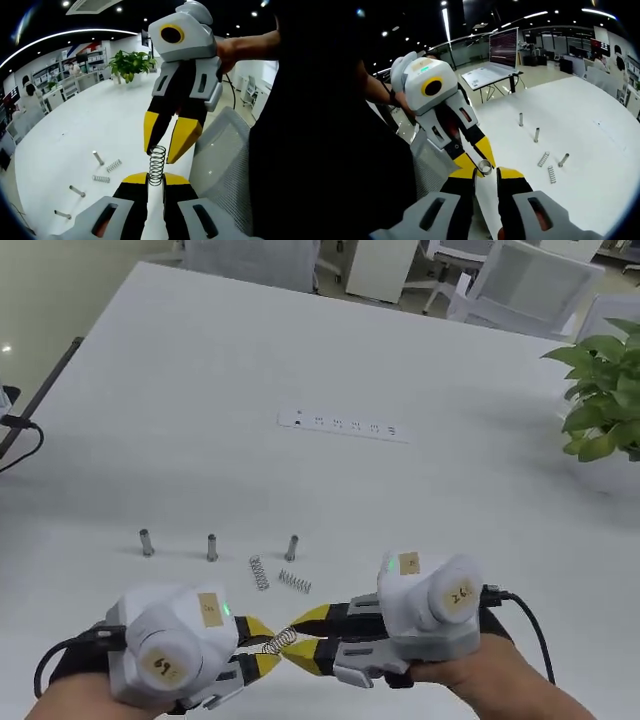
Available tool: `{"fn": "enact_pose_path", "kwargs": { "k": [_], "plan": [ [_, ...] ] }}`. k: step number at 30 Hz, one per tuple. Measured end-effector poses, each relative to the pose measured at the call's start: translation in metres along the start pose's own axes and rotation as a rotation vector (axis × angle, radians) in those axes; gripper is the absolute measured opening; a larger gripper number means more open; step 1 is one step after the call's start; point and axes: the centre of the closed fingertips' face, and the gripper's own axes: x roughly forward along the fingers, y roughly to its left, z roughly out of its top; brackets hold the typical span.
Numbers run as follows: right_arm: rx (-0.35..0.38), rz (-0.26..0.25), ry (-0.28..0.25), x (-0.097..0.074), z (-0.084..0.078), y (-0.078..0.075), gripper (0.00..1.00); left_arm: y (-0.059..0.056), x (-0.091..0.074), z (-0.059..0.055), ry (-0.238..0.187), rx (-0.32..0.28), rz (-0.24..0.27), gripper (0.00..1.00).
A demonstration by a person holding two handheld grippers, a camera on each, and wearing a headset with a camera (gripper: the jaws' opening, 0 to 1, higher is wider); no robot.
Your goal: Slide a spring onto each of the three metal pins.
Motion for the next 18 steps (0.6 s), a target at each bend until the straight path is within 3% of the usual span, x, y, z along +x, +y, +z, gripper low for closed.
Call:
{"fn": "enact_pose_path", "kwargs": {
  "k": [8, 18],
  "plan": [
    [-0.107, 0.028, 0.081, 0.0038, -0.0041, 0.0038, 0.19, -0.0031, 0.0006, 0.0007, 0.013, 0.032, -0.013, 0.03],
    [-0.159, 0.048, 0.117, 0.0082, -0.005, 0.0061, 0.18, -0.0075, 0.0008, 0.0023, 0.019, 0.05, -0.028, 0.03]
  ]
}}
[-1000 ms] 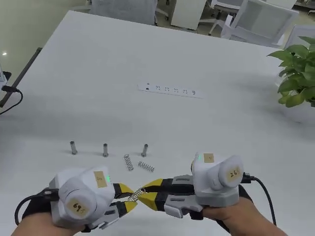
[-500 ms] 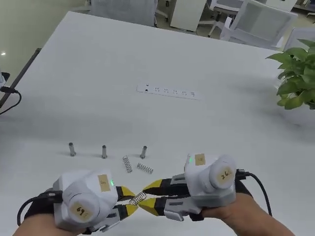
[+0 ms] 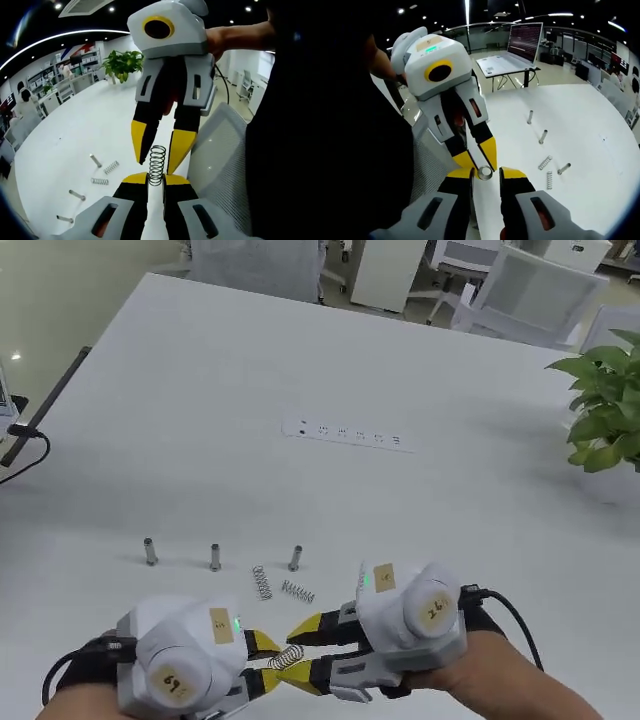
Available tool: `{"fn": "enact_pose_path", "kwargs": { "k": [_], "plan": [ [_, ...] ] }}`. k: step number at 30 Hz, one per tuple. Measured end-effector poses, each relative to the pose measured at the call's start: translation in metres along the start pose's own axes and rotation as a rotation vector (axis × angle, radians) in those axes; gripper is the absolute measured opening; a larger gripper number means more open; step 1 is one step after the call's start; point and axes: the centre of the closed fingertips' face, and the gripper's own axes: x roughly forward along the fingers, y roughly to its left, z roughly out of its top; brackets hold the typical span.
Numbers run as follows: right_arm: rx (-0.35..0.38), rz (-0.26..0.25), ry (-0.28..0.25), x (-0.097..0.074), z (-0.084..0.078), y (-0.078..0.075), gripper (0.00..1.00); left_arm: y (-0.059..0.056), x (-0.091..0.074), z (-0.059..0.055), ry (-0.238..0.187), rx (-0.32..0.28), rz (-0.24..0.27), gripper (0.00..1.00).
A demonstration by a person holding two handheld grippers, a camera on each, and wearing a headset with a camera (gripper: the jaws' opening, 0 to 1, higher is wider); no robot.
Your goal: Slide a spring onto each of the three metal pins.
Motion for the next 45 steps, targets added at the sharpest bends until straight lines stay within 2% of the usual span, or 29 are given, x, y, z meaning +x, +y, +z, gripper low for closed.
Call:
{"fn": "enact_pose_path", "kwargs": {
  "k": [4, 9, 18, 29, 31, 35, 36, 37, 45],
  "plan": [
    [-0.041, 0.014, 0.041, 0.002, -0.006, 0.003, 0.17, -0.003, 0.001, -0.002, 0.012, 0.017, -0.008, 0.03],
    [-0.076, 0.036, 0.064, 0.004, -0.01, 0.008, 0.16, -0.009, 0.002, -0.006, 0.036, 0.05, -0.023, 0.03],
    [-0.136, 0.057, 0.09, 0.011, -0.015, 0.013, 0.09, -0.012, 0.003, -0.011, 0.057, 0.055, -0.04, 0.03],
    [-0.13, 0.058, 0.059, 0.013, -0.012, 0.01, 0.09, -0.008, 0.0, -0.015, 0.026, -0.048, -0.017, 0.03],
    [-0.13, 0.062, 0.058, 0.014, -0.012, 0.008, 0.08, -0.005, -0.001, -0.017, 0.025, -0.059, -0.006, 0.03],
    [-0.117, 0.053, 0.051, 0.011, -0.01, -0.001, 0.08, 0.003, -0.006, -0.018, -0.013, -0.132, 0.033, 0.01],
    [-0.114, 0.051, 0.052, 0.01, -0.01, -0.003, 0.08, 0.008, -0.008, -0.018, -0.035, -0.168, 0.055, 0.01],
    [-0.112, 0.048, 0.052, 0.01, -0.009, -0.005, 0.08, 0.011, -0.01, -0.019, -0.04, -0.187, 0.068, 0.0],
    [-0.092, 0.015, 0.058, 0.006, -0.006, -0.024, 0.08, 0.041, -0.028, -0.032, -0.09, -0.291, 0.16, 0.0]
  ]
}}
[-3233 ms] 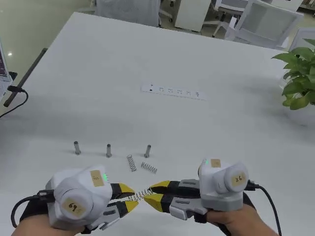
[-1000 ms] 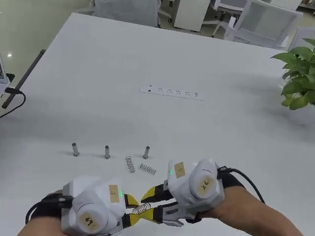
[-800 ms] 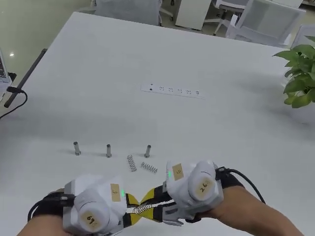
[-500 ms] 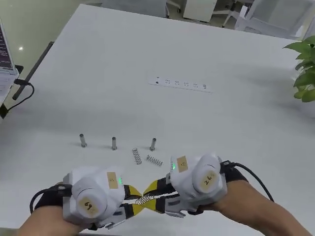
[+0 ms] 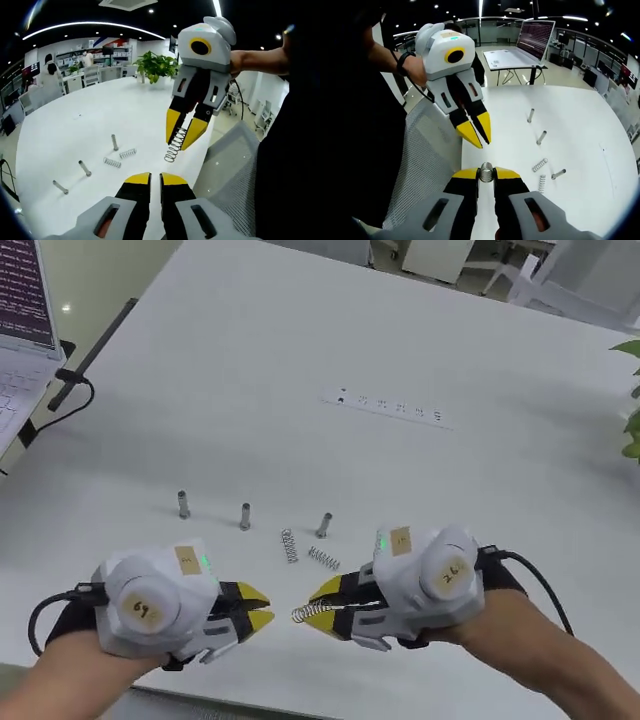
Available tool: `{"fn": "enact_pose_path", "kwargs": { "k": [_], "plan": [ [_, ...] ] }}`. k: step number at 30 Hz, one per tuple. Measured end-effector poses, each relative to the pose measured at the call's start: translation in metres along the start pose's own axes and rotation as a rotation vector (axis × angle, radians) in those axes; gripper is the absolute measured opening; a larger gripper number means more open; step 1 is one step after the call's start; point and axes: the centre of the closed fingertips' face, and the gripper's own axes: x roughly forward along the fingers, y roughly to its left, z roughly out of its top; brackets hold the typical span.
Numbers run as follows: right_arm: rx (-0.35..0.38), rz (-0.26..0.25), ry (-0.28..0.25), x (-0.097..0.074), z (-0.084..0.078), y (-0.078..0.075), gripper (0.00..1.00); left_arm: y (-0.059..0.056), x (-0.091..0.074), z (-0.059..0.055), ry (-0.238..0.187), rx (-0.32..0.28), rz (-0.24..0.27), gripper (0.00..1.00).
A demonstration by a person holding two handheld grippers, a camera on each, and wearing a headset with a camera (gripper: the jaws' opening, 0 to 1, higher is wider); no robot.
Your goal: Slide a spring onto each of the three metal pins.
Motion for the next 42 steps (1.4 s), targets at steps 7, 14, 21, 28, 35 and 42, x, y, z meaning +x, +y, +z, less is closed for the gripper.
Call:
{"fn": "enact_pose_path", "kwargs": {
  "k": [7, 14, 21, 28, 35, 42],
  "plan": [
    [0.016, -0.024, 0.013, 0.0, 0.002, -0.017, 0.09, 0.035, -0.014, -0.005, -0.041, -0.085, 0.104, 0.04],
    [0.027, -0.044, 0.026, 0.004, 0.006, -0.035, 0.08, 0.058, -0.031, -0.019, -0.047, -0.146, 0.188, 0.12],
    [0.039, -0.055, 0.037, 0.013, 0.014, -0.051, 0.08, 0.077, -0.048, -0.037, -0.037, -0.199, 0.263, 0.22],
    [0.024, -0.048, 0.048, 0.026, 0.025, -0.062, 0.08, 0.09, -0.059, -0.047, -0.039, -0.232, 0.312, 0.3],
    [-0.04, -0.052, 0.076, 0.041, 0.039, -0.075, 0.09, 0.102, -0.069, -0.054, -0.043, -0.256, 0.345, 0.37],
    [-0.091, -0.041, 0.102, 0.053, 0.05, -0.089, 0.09, 0.112, -0.084, -0.063, -0.048, -0.269, 0.369, 0.39]
  ]
}}
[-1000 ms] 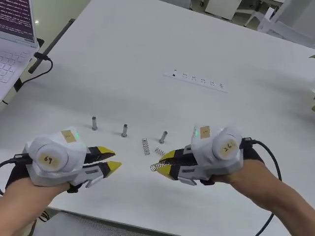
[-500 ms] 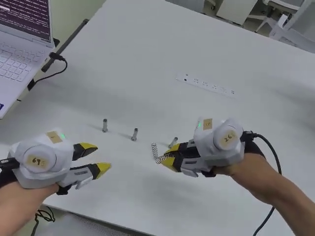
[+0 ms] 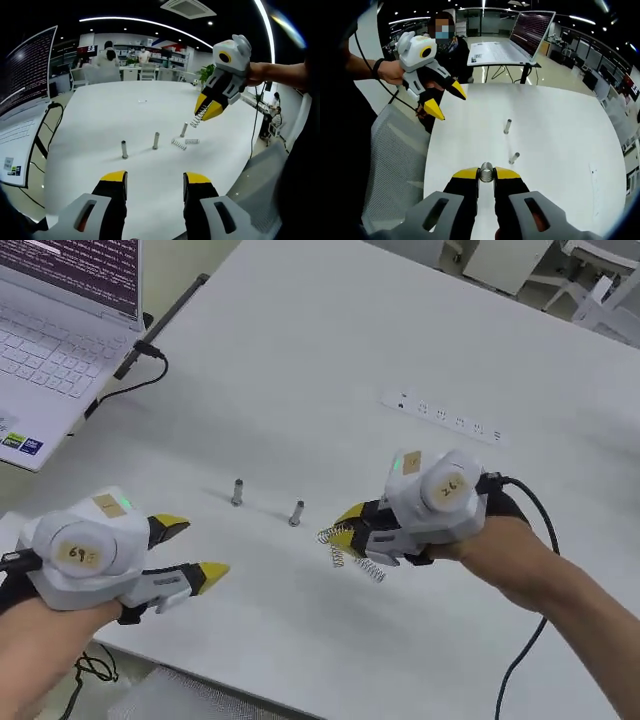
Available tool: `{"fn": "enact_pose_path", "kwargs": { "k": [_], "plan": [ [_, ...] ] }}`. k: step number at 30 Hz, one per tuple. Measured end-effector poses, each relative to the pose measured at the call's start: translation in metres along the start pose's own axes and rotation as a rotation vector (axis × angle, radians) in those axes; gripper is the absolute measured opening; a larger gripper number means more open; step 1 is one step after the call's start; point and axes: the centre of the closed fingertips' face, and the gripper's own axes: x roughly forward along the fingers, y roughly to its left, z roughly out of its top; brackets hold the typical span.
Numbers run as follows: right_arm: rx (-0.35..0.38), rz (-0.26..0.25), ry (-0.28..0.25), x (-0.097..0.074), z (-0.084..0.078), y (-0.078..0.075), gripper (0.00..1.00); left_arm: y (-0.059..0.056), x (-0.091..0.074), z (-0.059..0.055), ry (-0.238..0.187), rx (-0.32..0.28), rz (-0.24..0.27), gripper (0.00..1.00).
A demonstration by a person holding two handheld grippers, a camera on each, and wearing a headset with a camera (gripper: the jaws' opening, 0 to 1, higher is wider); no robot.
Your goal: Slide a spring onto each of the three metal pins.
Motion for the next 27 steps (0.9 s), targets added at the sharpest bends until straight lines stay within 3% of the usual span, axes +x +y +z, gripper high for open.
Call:
{"fn": "enact_pose_path", "kwargs": {
  "k": [9, 27],
  "plan": [
    [-0.016, -0.003, -0.011, 0.017, 0.021, -0.024, 0.09, 0.016, -0.012, -0.006, -0.001, -0.011, 0.028, 0.42],
    [-0.017, 0.002, -0.004, 0.067, 0.06, -0.045, 0.09, 0.016, -0.014, -0.004, -0.023, -0.041, 0.025, 0.5]
  ]
}}
